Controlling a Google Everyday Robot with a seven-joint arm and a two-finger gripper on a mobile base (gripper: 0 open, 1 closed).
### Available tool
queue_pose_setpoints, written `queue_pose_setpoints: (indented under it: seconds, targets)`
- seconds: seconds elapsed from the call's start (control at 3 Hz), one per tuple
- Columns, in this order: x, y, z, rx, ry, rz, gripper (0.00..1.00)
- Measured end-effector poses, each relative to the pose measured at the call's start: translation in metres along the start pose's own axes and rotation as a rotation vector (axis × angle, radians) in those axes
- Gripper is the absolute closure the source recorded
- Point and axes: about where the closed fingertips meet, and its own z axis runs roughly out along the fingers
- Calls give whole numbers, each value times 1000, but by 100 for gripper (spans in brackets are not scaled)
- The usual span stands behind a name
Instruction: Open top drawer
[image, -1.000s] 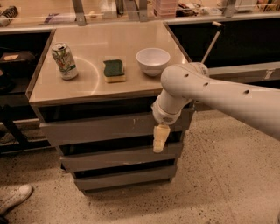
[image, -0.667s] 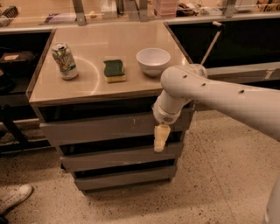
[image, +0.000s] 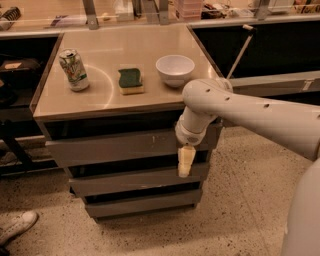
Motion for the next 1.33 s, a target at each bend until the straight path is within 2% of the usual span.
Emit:
queue_pose_setpoints:
  seconds: [0.67, 1.0, 1.33]
  targets:
    - [3, 12, -8, -25, 5, 6, 0]
    - [11, 61, -35, -81, 8, 30, 0]
    - [11, 65, -37, -86, 8, 34, 0]
